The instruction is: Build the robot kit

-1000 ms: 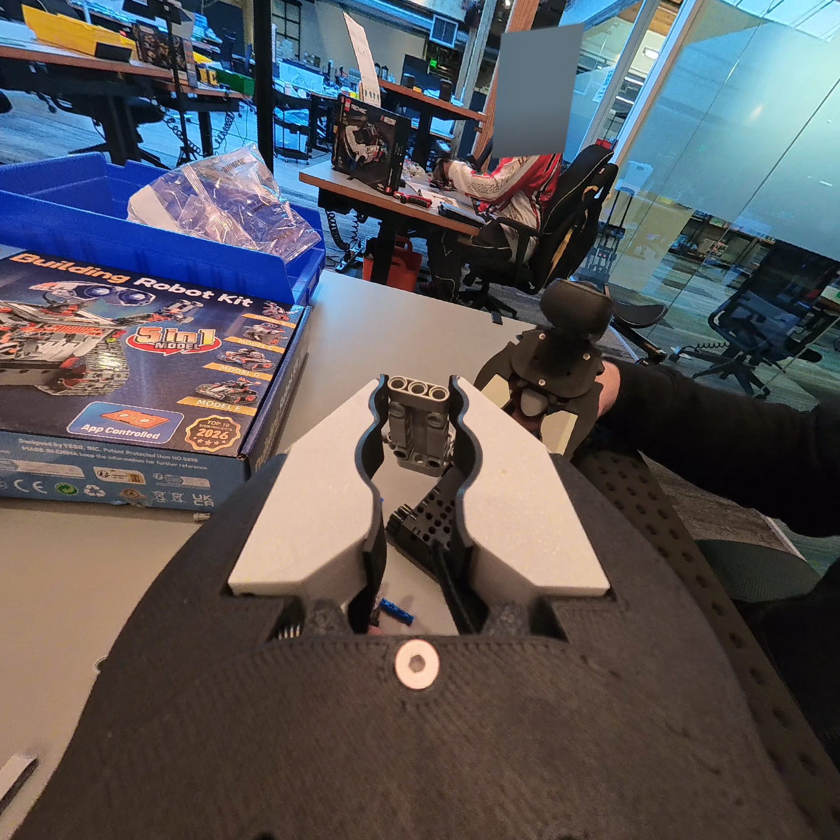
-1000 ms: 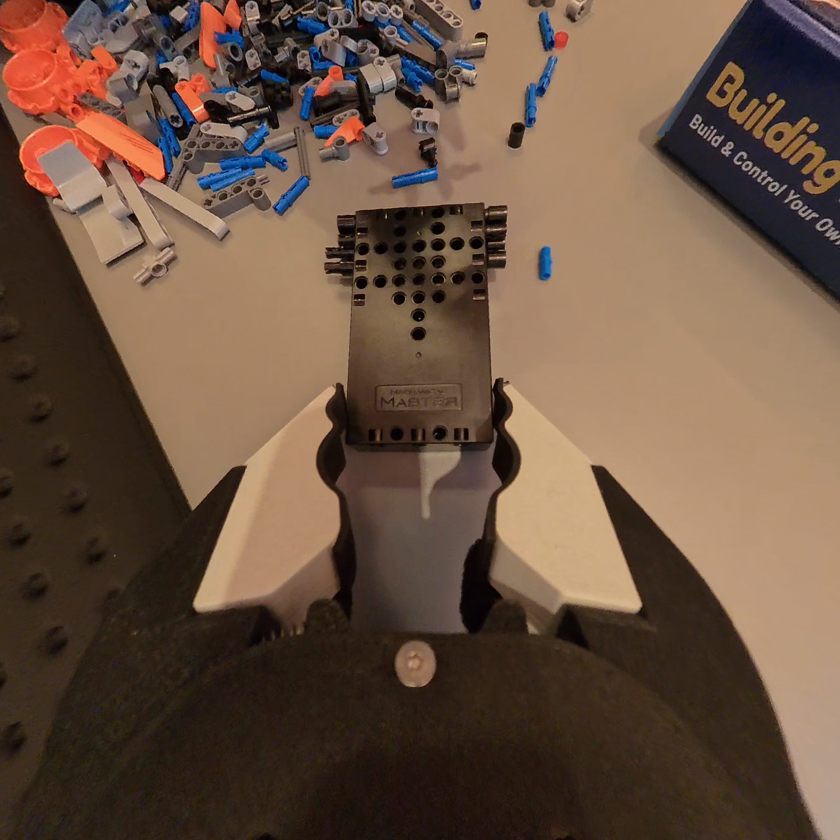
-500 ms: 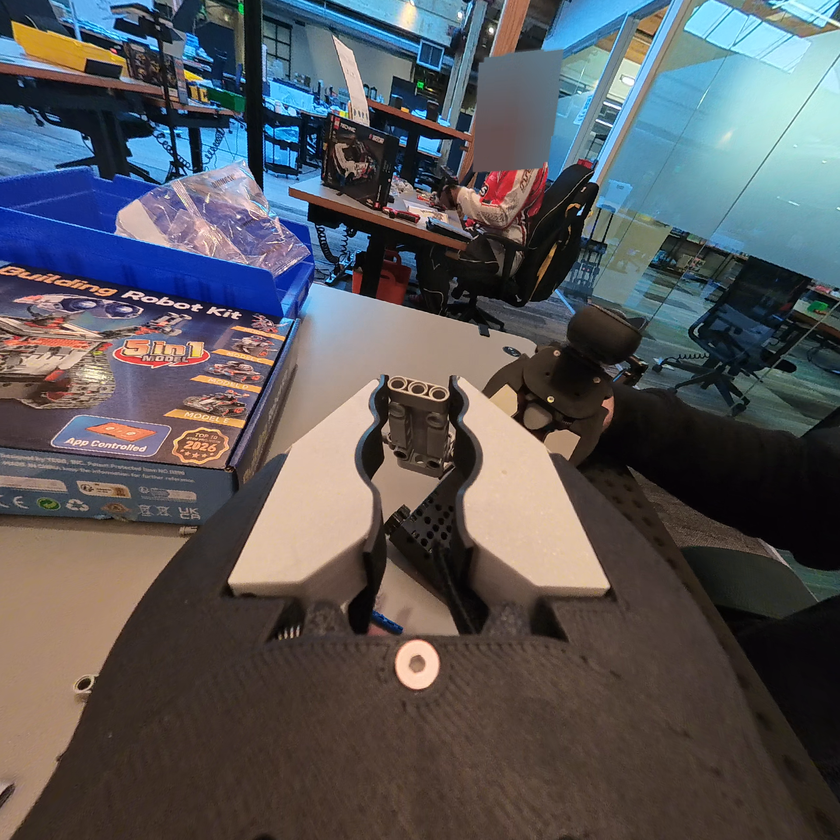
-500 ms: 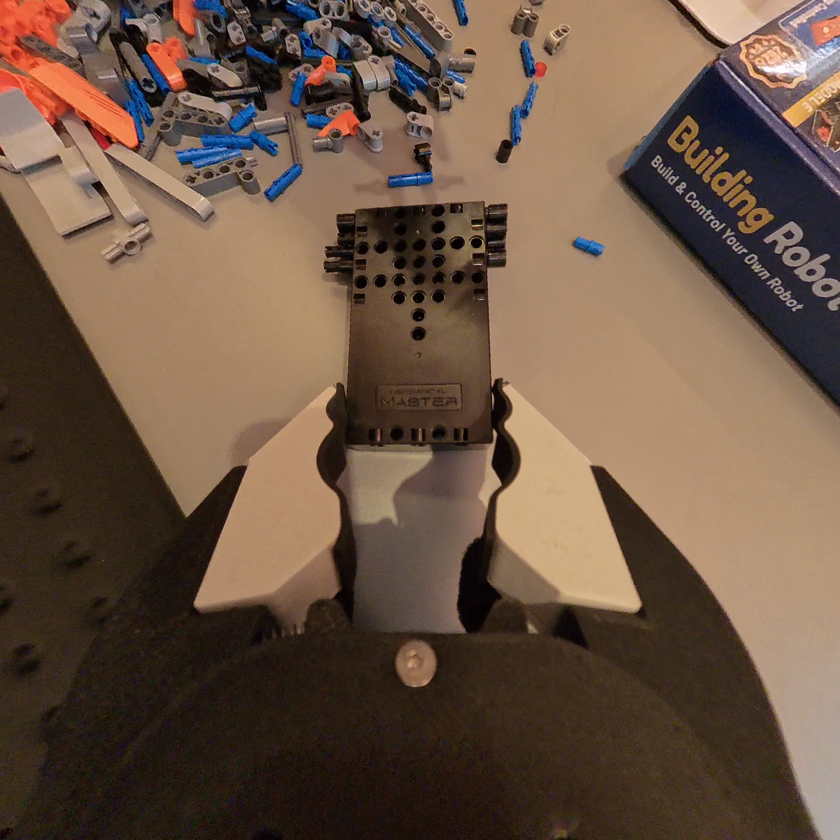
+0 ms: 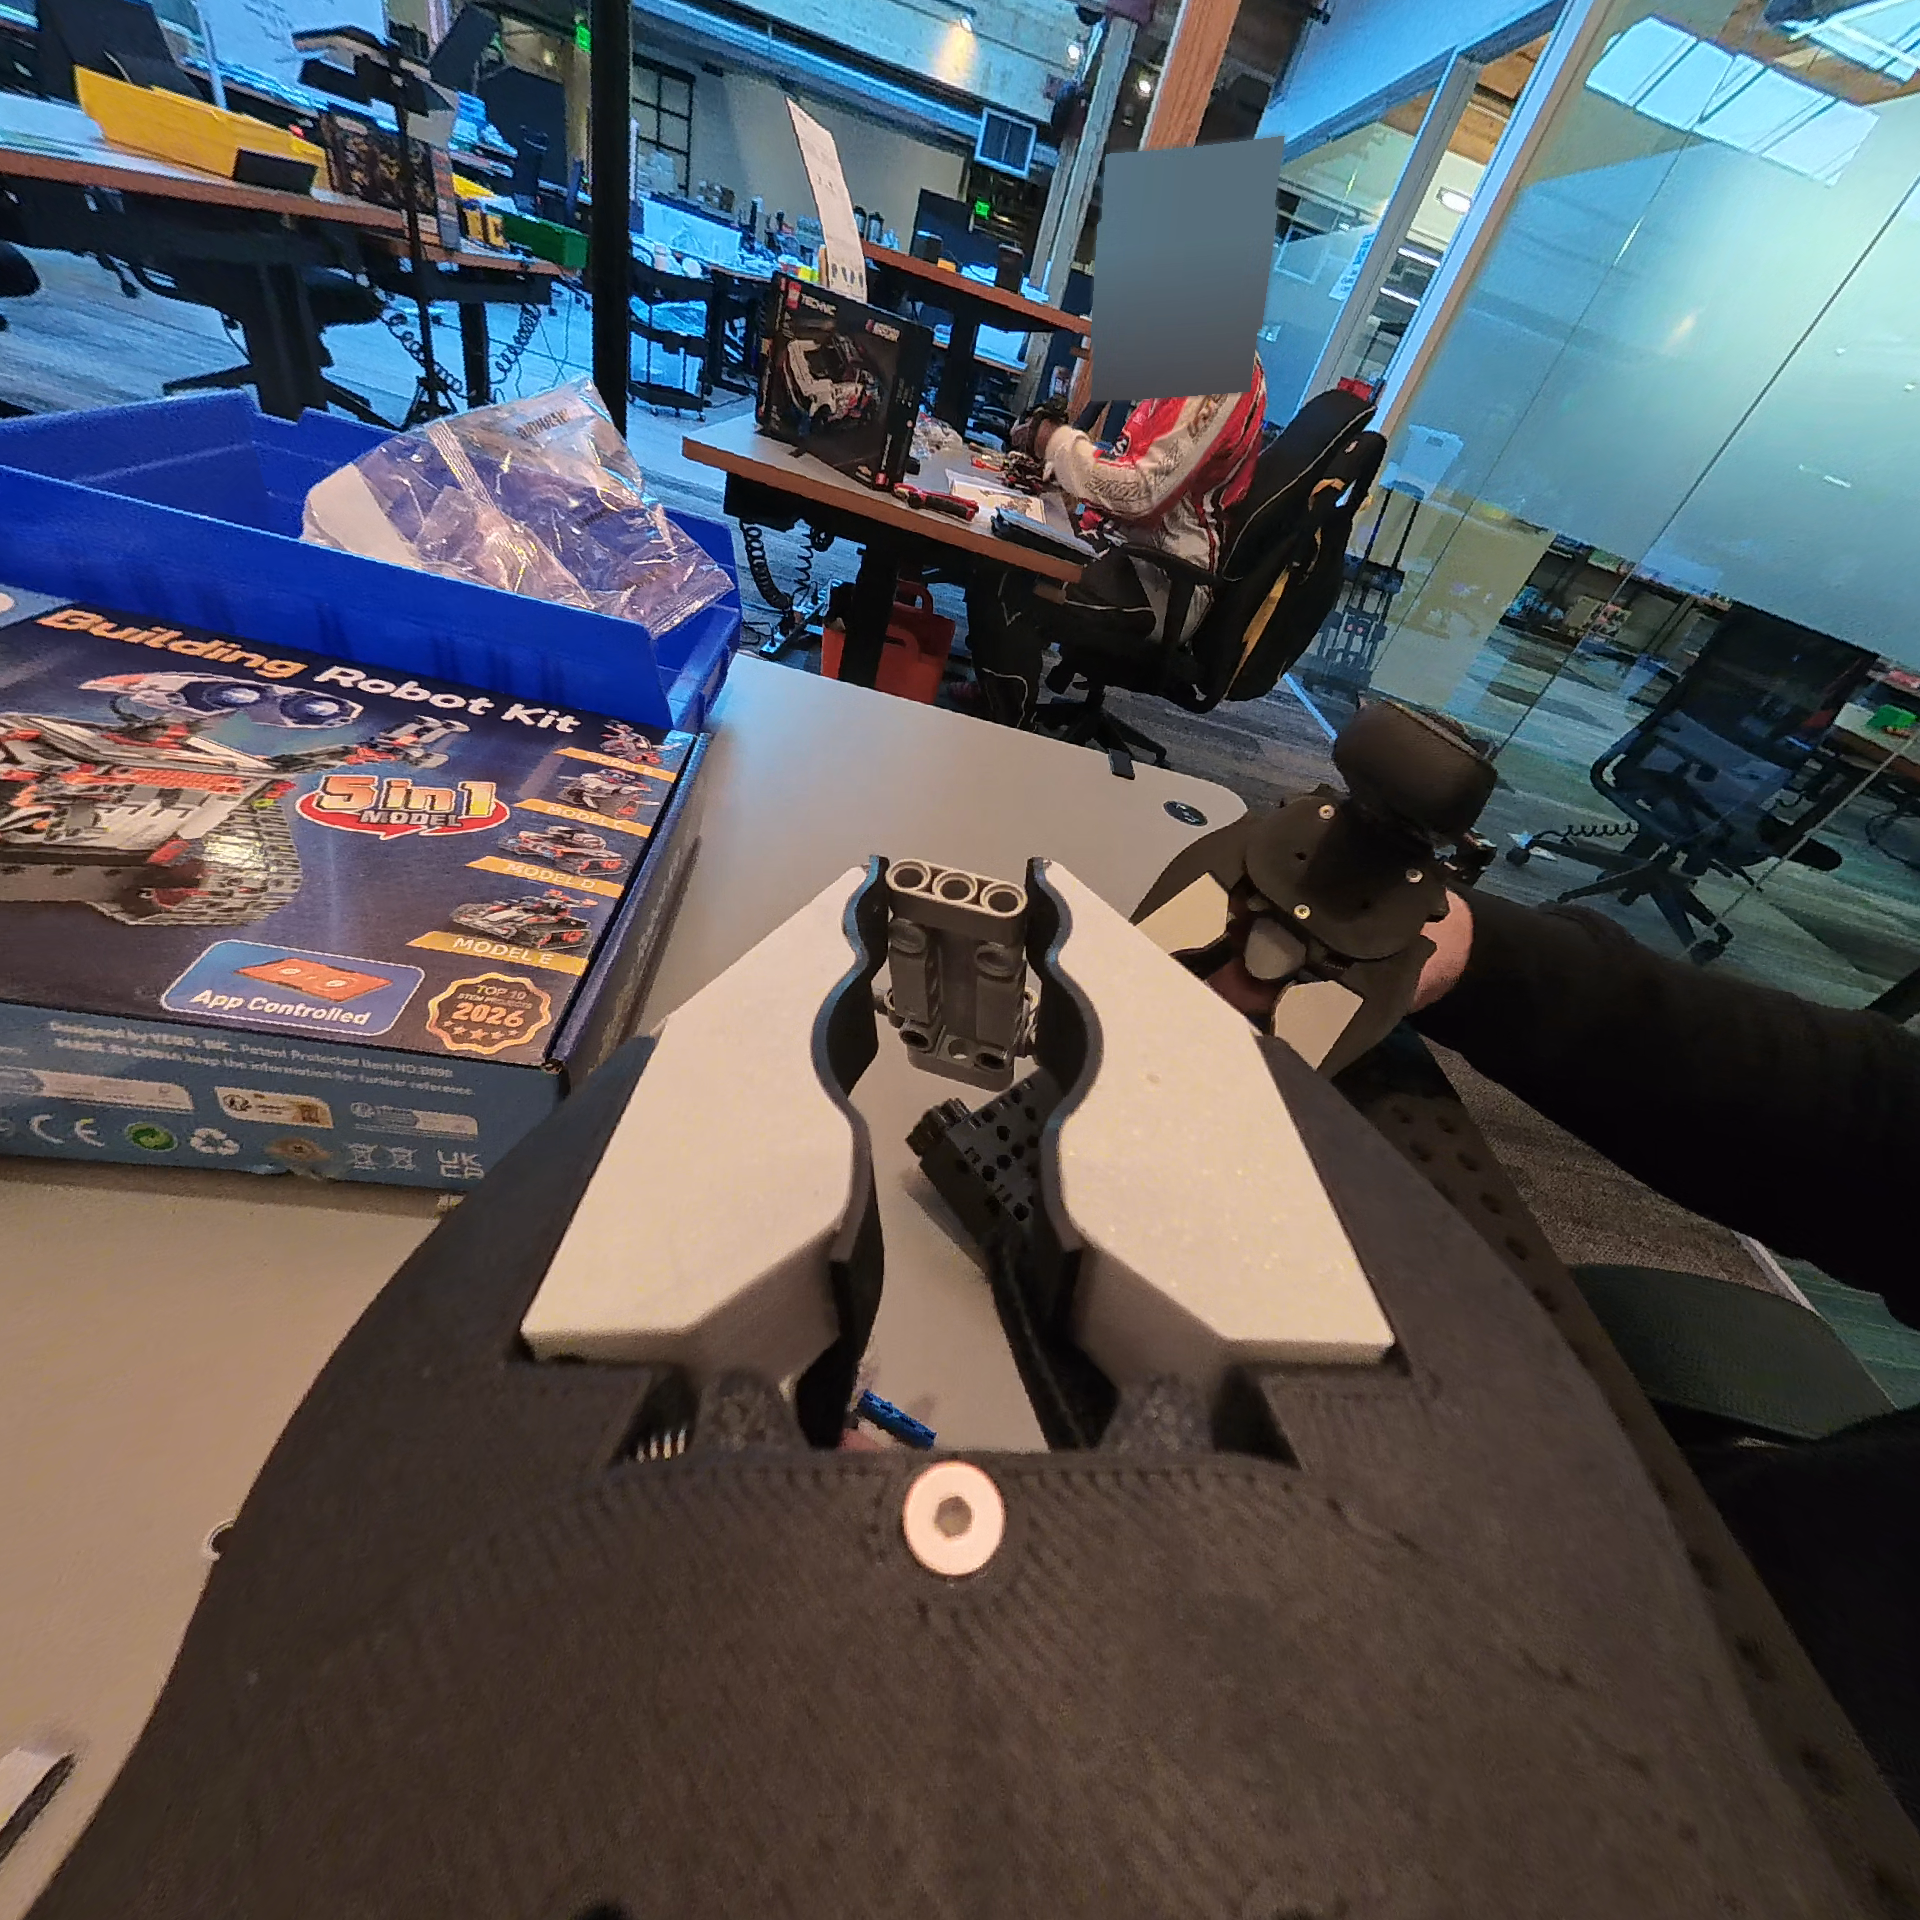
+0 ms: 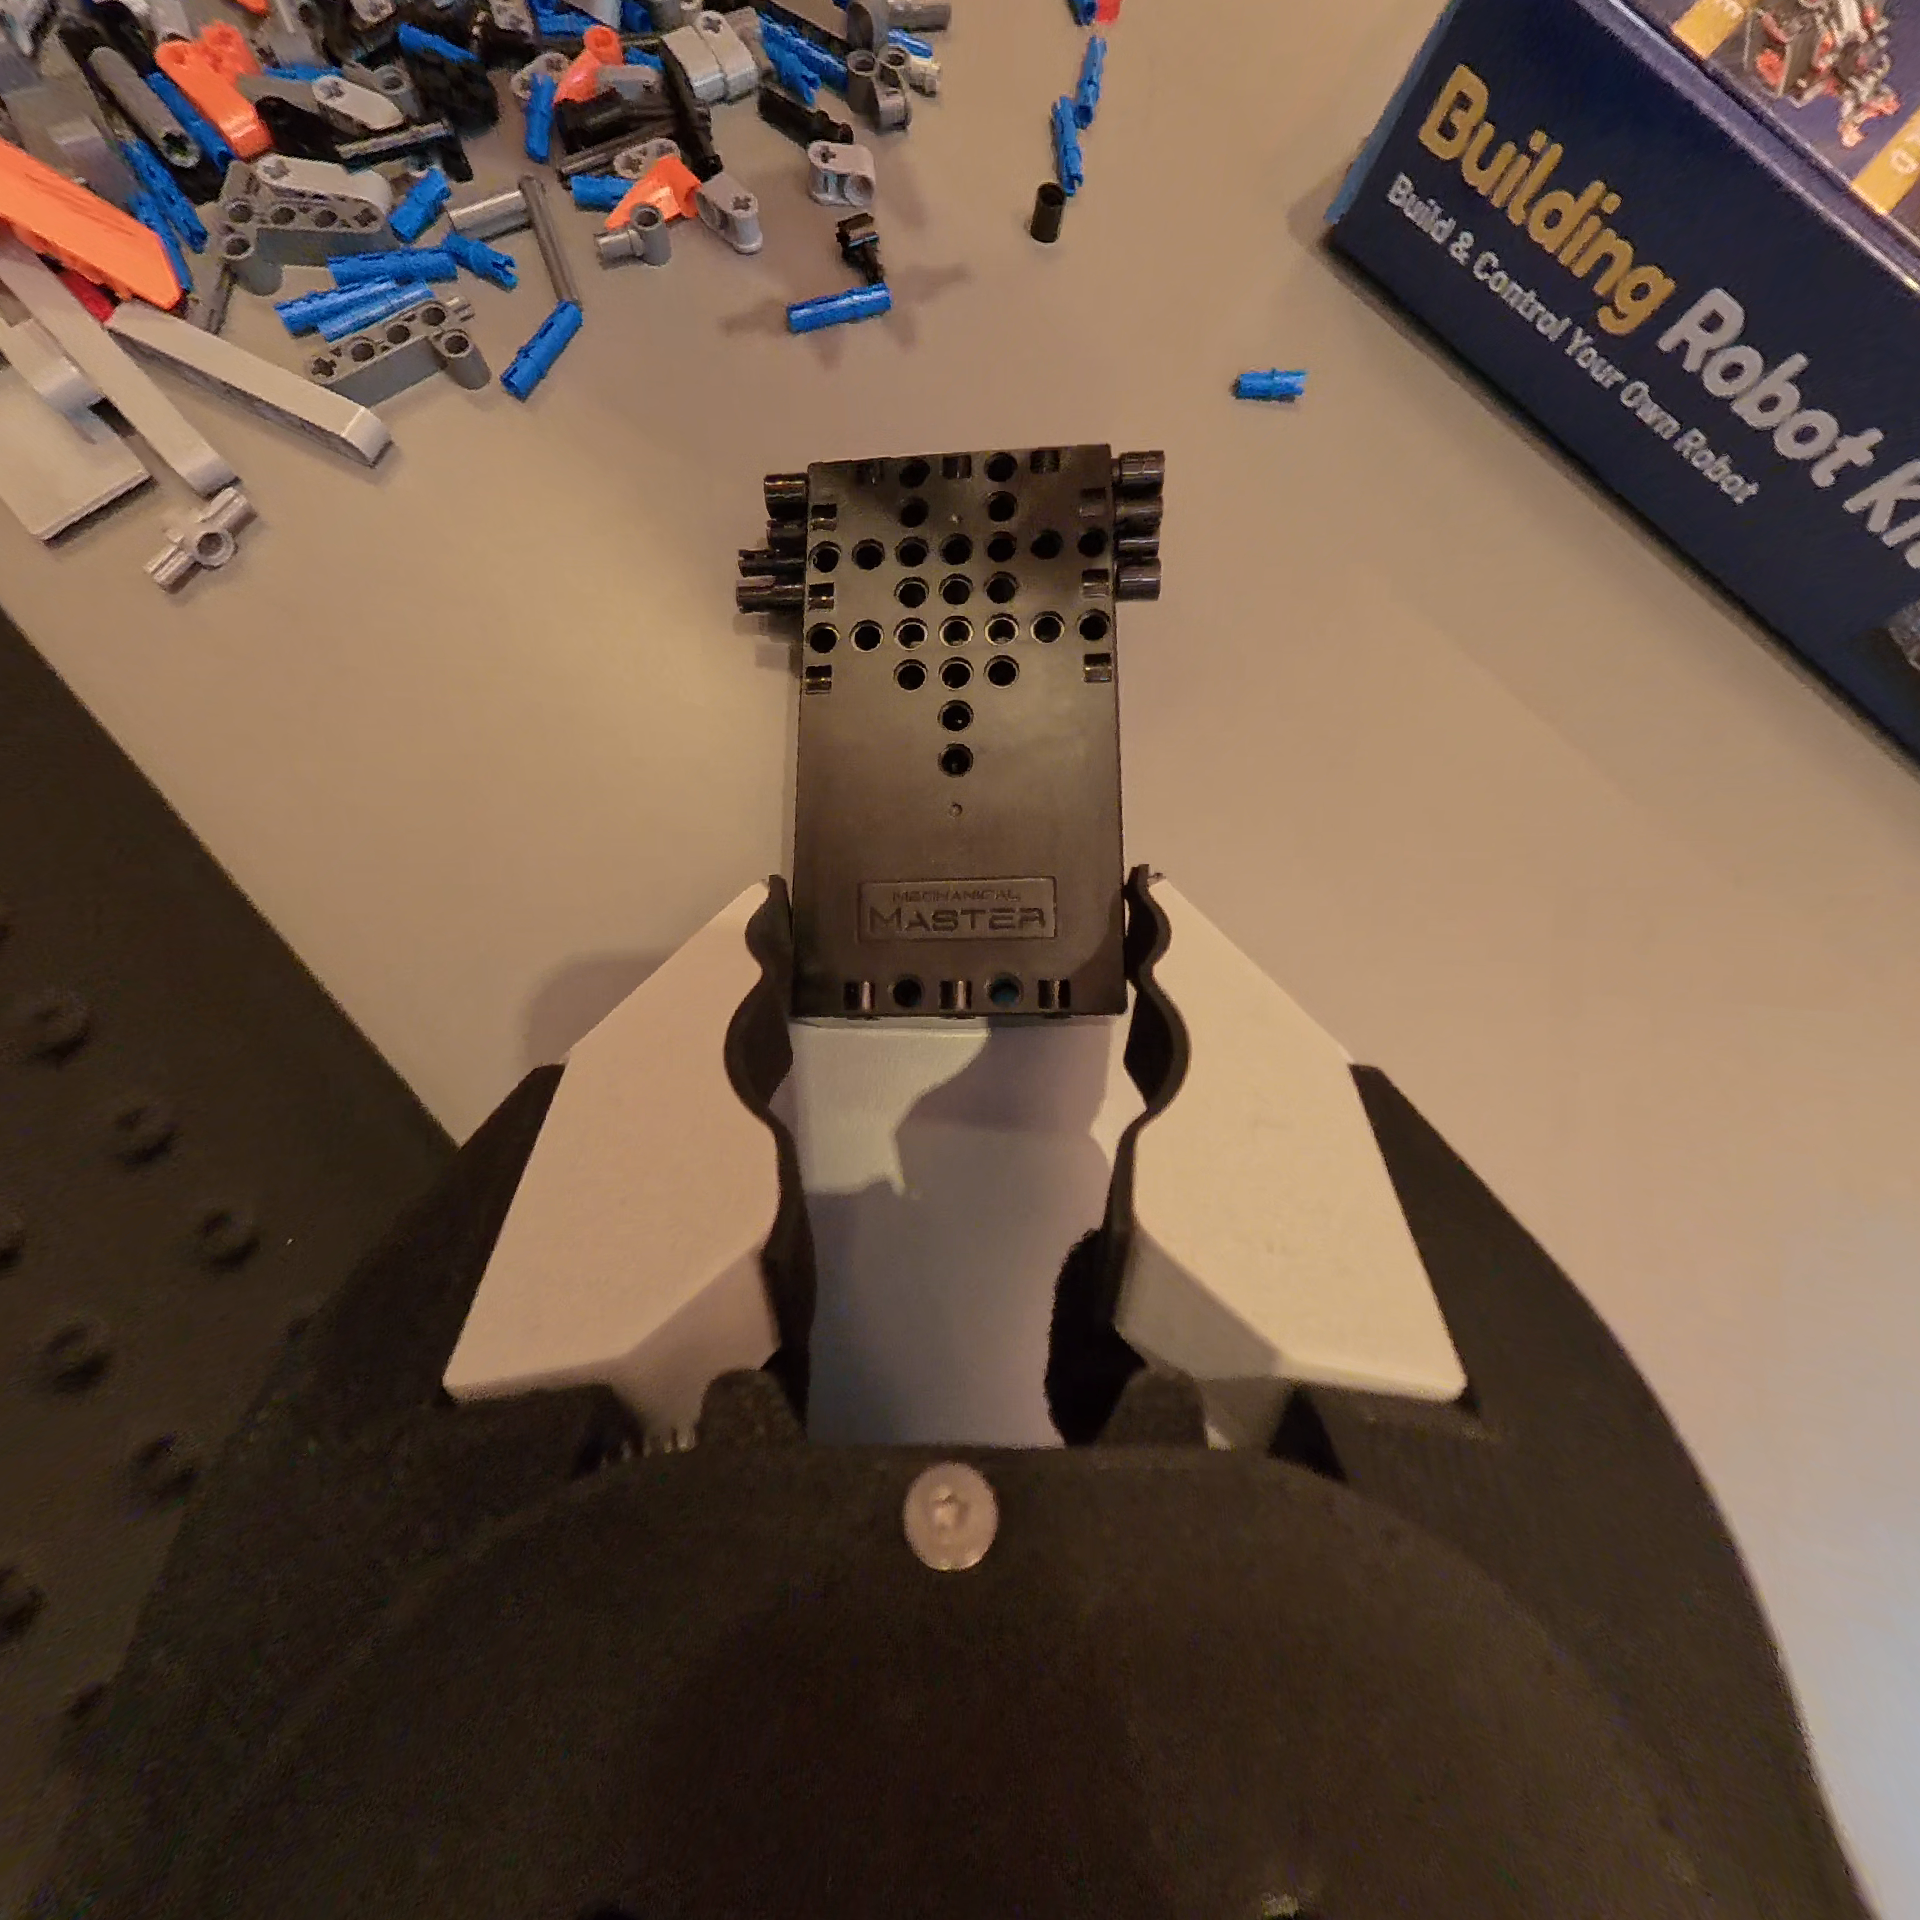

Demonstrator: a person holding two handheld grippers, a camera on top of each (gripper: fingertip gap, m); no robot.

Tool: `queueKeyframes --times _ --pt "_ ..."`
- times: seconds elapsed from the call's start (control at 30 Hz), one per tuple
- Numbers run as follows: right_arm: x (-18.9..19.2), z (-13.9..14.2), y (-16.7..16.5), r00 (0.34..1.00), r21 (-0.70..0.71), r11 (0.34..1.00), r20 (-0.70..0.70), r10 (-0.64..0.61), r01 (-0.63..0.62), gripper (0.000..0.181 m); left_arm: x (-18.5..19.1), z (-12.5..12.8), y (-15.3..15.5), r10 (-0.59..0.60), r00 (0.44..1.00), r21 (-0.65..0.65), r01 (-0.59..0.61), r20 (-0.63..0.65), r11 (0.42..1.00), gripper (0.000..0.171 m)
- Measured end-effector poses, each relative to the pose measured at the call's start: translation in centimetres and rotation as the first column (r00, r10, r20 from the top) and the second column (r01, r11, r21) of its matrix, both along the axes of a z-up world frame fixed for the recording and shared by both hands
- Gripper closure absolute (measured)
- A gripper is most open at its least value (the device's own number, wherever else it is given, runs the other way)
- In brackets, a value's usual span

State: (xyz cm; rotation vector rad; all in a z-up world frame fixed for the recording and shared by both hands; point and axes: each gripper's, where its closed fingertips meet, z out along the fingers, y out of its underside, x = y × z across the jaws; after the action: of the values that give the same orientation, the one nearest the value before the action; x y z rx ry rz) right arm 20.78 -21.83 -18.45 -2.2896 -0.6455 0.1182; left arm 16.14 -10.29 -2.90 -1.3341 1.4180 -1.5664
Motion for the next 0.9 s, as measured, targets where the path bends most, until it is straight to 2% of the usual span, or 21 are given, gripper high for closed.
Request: queueKeyframes --times 0.27,0.47,0.7,0.9 --pt "0.48 0.02 -0.34 0.999 -0.006 0.999 0.000 -0.044 0.044 0.118 0.15 -0.48 0.02 -0.001 1.000 0.003 0.001 -0.014 1.000 0.147" --pt "0.42 0.31 -0.26 0.997 -0.009 0.999 -0.062 -0.049 0.048 0.118 0.23 -0.80 0.06 -0.005 1.000 -0.001 0.005 -0.022 1.000 0.147" --pt "0.26 -0.46 -0.26 0.992 -0.092 0.995 -0.124 -0.039 0.027 0.118 0.16 -0.64 -0.02 -0.009 1.000 0.002 0.009 -0.021 1.000 0.148" --pt "0.24 0.03 -0.37 0.979 -0.110 0.994 -0.200 -0.023 0.001 0.118 0.16 -0.68 -0.11 -0.010 1.000 0.005 0.010 -0.025 1.000 0.148"
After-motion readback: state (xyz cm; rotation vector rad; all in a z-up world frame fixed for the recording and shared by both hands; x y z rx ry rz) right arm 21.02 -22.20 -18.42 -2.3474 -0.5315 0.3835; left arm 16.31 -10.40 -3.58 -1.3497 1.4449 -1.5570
